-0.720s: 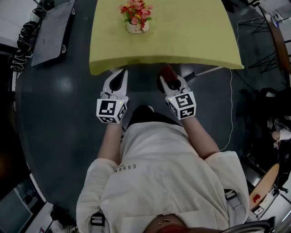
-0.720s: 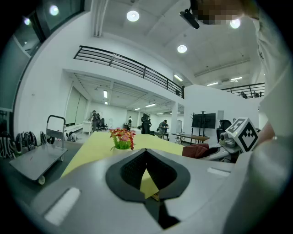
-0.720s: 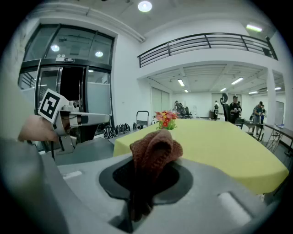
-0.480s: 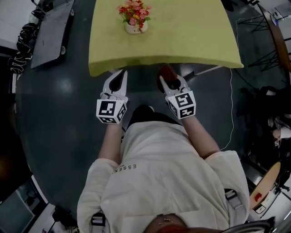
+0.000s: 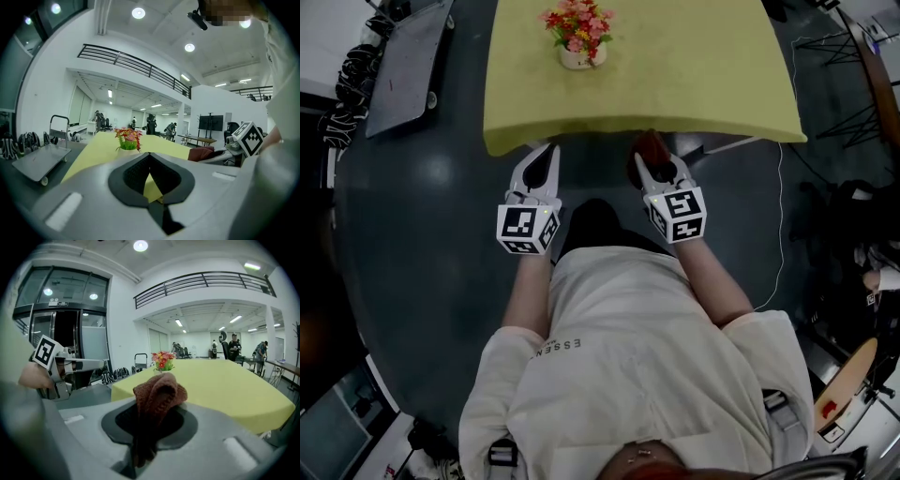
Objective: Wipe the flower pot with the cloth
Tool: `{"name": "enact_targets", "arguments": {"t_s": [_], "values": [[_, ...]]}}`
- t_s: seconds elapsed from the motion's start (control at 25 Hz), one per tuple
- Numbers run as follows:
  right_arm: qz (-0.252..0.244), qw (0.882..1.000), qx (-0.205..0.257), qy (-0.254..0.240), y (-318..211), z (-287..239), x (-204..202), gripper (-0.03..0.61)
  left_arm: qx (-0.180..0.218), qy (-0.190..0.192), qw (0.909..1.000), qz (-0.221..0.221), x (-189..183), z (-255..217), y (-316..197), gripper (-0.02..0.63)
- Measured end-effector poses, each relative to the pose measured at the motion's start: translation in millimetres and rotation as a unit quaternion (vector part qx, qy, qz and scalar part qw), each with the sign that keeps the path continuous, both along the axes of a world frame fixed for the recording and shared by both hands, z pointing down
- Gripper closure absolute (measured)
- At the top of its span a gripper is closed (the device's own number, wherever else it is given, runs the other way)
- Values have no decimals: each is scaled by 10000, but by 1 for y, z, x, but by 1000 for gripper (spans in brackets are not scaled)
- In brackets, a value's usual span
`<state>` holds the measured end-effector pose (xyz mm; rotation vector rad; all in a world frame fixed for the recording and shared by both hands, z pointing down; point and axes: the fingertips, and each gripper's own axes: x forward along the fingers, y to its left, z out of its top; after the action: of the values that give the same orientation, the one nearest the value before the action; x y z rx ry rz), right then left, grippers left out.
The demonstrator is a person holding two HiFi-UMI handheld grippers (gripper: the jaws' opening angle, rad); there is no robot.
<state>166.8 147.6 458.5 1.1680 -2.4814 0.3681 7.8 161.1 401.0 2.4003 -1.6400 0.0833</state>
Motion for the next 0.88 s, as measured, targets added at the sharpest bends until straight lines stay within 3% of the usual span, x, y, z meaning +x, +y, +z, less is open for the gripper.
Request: {"name": "enact_targets", "arguments": {"t_s": [0.4, 0.88], "values": [[-79, 9998, -205, 32, -31, 10, -16, 523, -264, -34, 9996, -137, -22, 13, -27, 603], [-415, 9971, -370, 512, -125, 27, -40, 523, -646, 181, 9977, 63, -37, 45, -138, 603]]}}
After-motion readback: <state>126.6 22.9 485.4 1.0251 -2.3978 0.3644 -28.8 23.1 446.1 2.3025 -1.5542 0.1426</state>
